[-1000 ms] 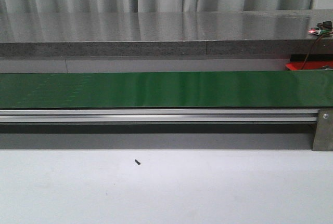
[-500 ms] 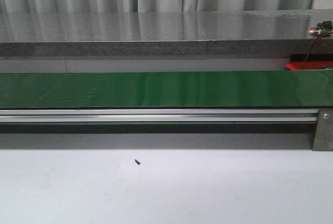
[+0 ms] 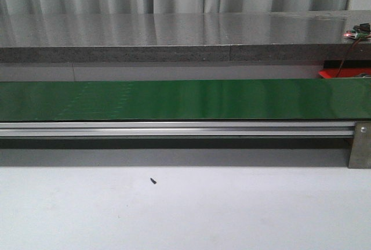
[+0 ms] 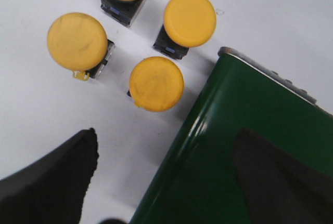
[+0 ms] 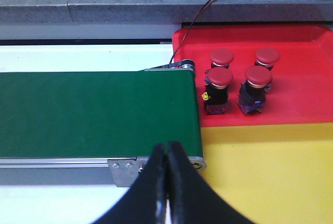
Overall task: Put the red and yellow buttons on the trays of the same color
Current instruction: 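Move the left gripper down over the yellow buttons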
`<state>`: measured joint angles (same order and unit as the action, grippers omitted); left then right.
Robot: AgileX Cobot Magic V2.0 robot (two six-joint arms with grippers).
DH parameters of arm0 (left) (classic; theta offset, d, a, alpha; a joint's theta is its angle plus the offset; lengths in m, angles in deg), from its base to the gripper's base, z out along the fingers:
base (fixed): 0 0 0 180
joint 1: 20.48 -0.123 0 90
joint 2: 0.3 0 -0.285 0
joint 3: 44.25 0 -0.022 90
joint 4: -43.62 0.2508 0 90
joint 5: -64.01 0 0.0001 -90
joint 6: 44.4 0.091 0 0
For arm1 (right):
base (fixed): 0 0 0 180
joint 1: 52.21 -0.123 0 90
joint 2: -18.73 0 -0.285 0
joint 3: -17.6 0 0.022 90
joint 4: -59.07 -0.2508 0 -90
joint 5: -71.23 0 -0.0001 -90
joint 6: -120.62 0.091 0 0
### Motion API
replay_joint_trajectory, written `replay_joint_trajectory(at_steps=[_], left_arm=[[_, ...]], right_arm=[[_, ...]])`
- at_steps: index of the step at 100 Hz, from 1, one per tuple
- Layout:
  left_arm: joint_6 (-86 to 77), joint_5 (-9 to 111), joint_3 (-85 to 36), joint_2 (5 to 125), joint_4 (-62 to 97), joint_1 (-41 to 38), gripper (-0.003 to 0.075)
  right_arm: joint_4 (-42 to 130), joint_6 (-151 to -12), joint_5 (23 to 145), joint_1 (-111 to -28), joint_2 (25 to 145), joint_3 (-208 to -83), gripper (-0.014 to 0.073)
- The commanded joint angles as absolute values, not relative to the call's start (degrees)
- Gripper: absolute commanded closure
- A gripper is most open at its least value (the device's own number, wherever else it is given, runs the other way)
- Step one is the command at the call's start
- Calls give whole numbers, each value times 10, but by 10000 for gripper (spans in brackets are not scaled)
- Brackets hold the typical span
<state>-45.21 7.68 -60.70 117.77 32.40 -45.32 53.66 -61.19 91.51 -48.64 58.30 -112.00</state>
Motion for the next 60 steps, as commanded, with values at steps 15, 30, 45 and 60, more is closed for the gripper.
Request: replay_joint_trajectory(at_steps=[15,30,45,60], left_arm=[[-479,80,-692,1218,322,-454,206],[-481,75,-710,1246,312,-454,207],[-481,76,-711,1263,314,-452,207],[-481,86,-711,1278,314,-452,207]], right_arm=[[541,-614,873,-484,583,-1134,651],[541,-614,873,-484,583,-1134,651],[541,-614,873,-484,583,-1134,651],[541,-614,873,-484,583,-1134,651]])
